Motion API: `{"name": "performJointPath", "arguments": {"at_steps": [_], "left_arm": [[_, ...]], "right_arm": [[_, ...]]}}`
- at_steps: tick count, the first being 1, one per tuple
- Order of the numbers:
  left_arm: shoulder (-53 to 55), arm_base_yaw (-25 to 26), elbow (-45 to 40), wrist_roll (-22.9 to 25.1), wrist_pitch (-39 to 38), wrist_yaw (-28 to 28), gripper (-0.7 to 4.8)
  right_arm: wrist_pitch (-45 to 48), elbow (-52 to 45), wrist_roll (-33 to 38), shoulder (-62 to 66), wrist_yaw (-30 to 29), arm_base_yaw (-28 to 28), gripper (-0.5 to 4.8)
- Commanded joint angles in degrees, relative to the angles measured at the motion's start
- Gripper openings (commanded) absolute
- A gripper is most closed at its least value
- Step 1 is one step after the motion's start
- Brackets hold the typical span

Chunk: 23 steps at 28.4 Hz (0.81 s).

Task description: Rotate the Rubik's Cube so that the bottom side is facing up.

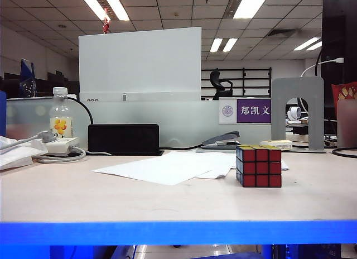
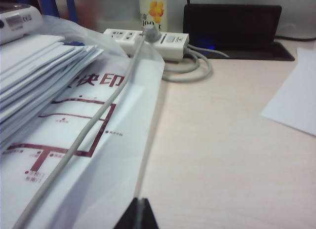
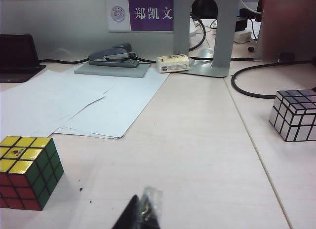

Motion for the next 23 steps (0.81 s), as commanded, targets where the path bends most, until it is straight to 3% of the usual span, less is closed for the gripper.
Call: {"name": "performJointPath", "arguments": {"at_steps": [1,16,23], "left_arm": [[-0.09,0.07,-0.11,-2.51,1.46,0.0,-0.05],[-0.09,0.07,-0.11,-3.96,5.33,0.02,-0.06],[-0.09,0.07,-0.11,-14.38,7.02,0.98,-0.01]], "right_arm": [[1.05,-0.48,1.2,-0.07,-0.87,0.07,-0.05],[3.45,-0.48,1.77,-0.07,-0.94,0.0,-0.05],[1.51,-0.48,8.63,-0.07,-0.74,0.0,-0.04]]}}
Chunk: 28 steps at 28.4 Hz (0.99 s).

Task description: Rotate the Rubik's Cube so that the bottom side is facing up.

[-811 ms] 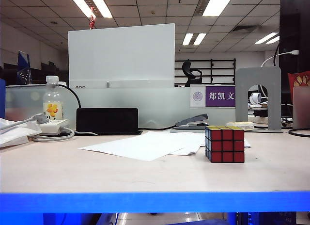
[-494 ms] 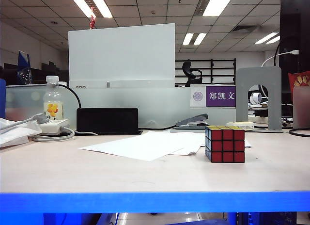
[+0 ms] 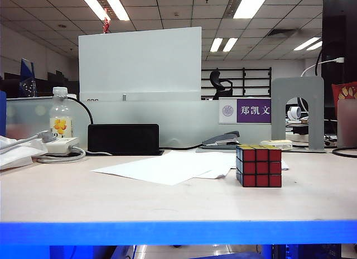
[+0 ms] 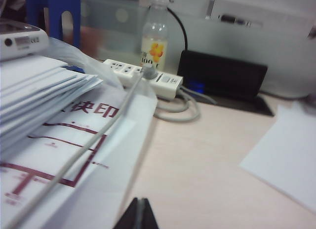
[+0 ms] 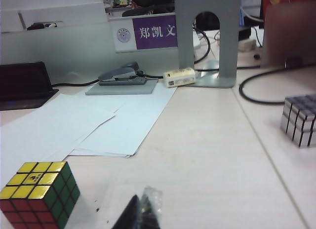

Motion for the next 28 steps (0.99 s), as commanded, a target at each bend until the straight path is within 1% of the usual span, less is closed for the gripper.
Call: {"name": "performJointPath", "arguments": {"at_steps": [1,3,5,7,9,12,14,16,17,19,20,21,22,24,26,28], "left_arm": [[-0.09,0.07,0.04,-4.85,-0.48,2.08,-0.01],[-0.09,0.07,0.02,-6.25,-1.31,3.93,0.0],[-0.09,0.07,0.04,-8.48,-1.22,7.26,0.11],[-0.09,0.07,0.04,-9.92,-0.61,10.91,0.57],[-0.09,0.07,0.07,-9.97,-0.28,14.14,0.67],[0.72,0.04,0.07,-10.19,0.42,16.09,0.77],[2.6,0.02,0.2,-10.38,2.23,16.81,1.22],[6.03,-0.09,0.37,-10.88,5.97,19.02,1.44],[8.55,-0.15,0.96,-10.99,7.61,19.78,1.56],[14.62,-1.01,2.91,-10.4,10.62,20.65,1.64],[17.81,-1.66,4.11,-9.09,11.93,21.03,1.77],[21.29,-2.6,5.51,-7.5,13.42,21.2,1.85],[26.23,-4.11,7.52,-5.7,15.08,21.57,1.85],[35.85,-7.72,11.8,-3.96,17.0,22.05,1.86],[44.94,-11.41,15.96,-3.54,18.8,23.52,1.9],[54.88,-15.56,21.18,-3.72,19.98,27.3,1.89]], "right_arm": [[-1.77,-0.48,3.15,-0.07,-0.26,0.0,-0.03],[-1.75,-0.48,4.42,-0.07,-2.34,0.0,0.14],[-1.14,-0.28,6.43,-0.07,-4.48,0.0,0.27],[-0.28,0.0,8.15,-0.07,-5.7,0.0,0.33],[-0.26,0.68,8.7,0.15,-6.23,0.0,0.62],[-0.17,1.99,8.33,2.19,-7.48,0.0,1.29],[0.57,3.1,8.31,5.31,-8.13,0.0,1.49],[3.72,4.13,8.31,9.57,-9.14,0.0,1.69],[5.79,4.66,8.31,11.96,-9.35,0.0,1.78],[10.51,6.23,8.28,17.92,-9.84,-0.02,1.93],[12.26,7.54,8.04,21.73,-10.03,-0.02,1.96],[13.09,8.72,7.52,24.9,-10.36,-0.02,2.15],[13.88,10.21,6.56,28.89,-11.82,-0.02,2.37],[14.75,12.63,5.68,35.15,-15.12,-0.02,2.47],[15.5,15.15,5.49,40.3,-18.21,0.0,2.55],[16.24,16.79,5.49,41.97,-19.67,0.07,2.95]]}}
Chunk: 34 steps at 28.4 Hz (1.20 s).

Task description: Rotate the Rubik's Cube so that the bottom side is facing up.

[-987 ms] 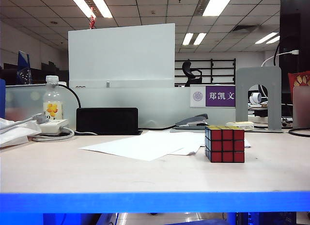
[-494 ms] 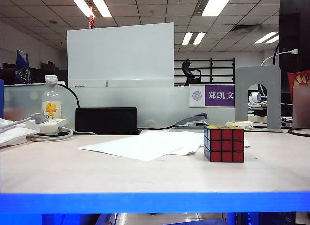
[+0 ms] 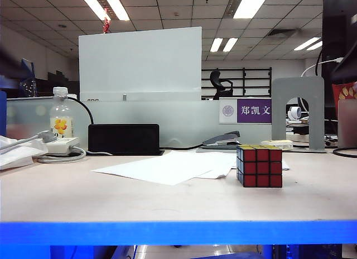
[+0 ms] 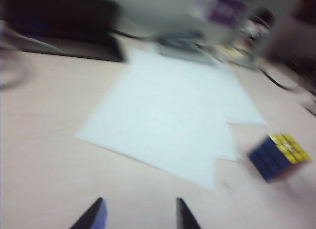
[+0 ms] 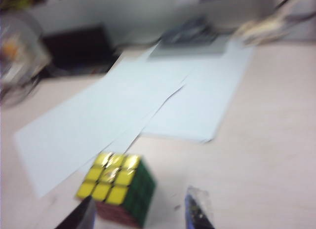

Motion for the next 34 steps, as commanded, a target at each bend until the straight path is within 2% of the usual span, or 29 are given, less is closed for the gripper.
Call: {"name": "performJointPath", "arguments": {"at_steps": [1,4,7,9,15,19,23,32,34], "left_arm": [[13.09,-5.31,6.93,0.68,2.91,6.88,1.87],[21.22,-8.44,10.82,-0.17,9.66,13.03,1.84],[25.38,-11.85,12.04,-1.99,18.82,12.28,1.89],[26.32,-13.09,12.13,-2.58,21.77,11.1,2.08],[30.34,-17.62,14.84,-2.23,21.27,10.47,3.7],[34.51,-19.19,17.73,-1.77,21.38,13.11,3.77],[38.71,-19.5,20.17,-1.95,21.84,15.61,3.78],[45.72,-21.33,24.09,-3.3,21.86,15.26,4.1],[45.79,-22.01,24.09,-3.43,21.77,12.76,4.13]], "right_arm": [[2.12,2.58,-0.66,1.25,-3.1,0.11,2.99],[-0.22,3.45,-1.75,-2.34,-3.1,-0.98,3.27],[-2.64,3.54,-1.7,-5.88,-3.1,-2.71,3.39],[-2.78,3.54,-1.68,-6.43,-3.85,-3.82,3.46],[-2.56,3.5,-1.77,-3.5,-6.58,-3.67,3.7],[-1.05,3.5,-3.04,-0.2,-7.17,-2.49,4.03],[0.48,3.5,-3.43,2.6,-8.76,-2.49,4.04],[3.02,3.5,-3.39,11.04,-10.67,-0.76,4.05],[3.78,3.5,-3.32,13.03,-9.86,1.27,4.05]]}}
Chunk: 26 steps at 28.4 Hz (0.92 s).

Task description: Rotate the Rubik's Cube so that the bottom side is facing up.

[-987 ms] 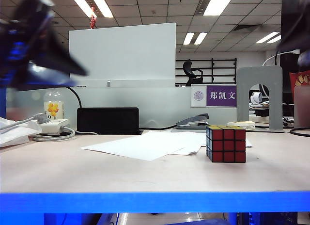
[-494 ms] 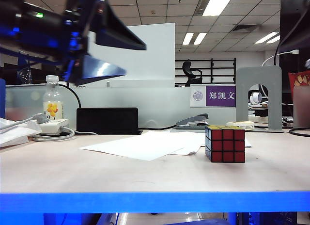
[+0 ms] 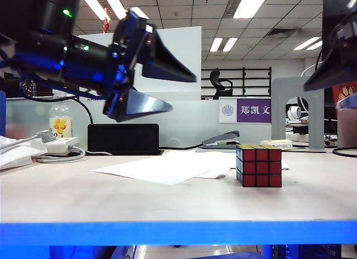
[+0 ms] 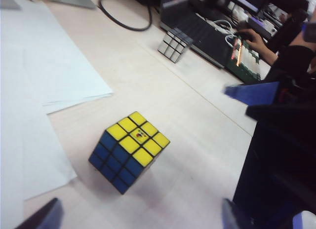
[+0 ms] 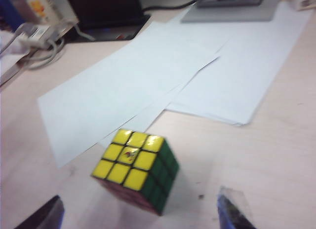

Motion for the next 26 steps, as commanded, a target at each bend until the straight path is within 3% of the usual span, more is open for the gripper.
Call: {"name": "performJointPath", "arguments": {"at_steps": [1,4,9,12,26], "left_arm": [[-0.31,-0.76,0.31,-0.33,0.85,-2.38,4.27],[-0.31,-0.7,0.28,-0.28,0.24,-3.3,4.4],[-0.42,-0.66,0.26,4.24,-3.69,-7.41,4.4],[-0.63,0.02,0.24,5.25,-5.14,-8.37,4.4],[-5.03,3.89,0.2,5.27,-6.32,-8.61,4.4]], "right_arm": [[2.6,0.2,0.15,2.8,0.98,3.41,4.06],[3.61,0.2,0.48,4.39,5.81,9.14,4.46],[5.6,0.22,0.33,4.81,17.53,19.47,4.56],[5.81,0.22,0.85,5.92,23.15,22.25,4.59],[16.39,1.62,4.96,20.94,24.37,22.71,4.69]]}}
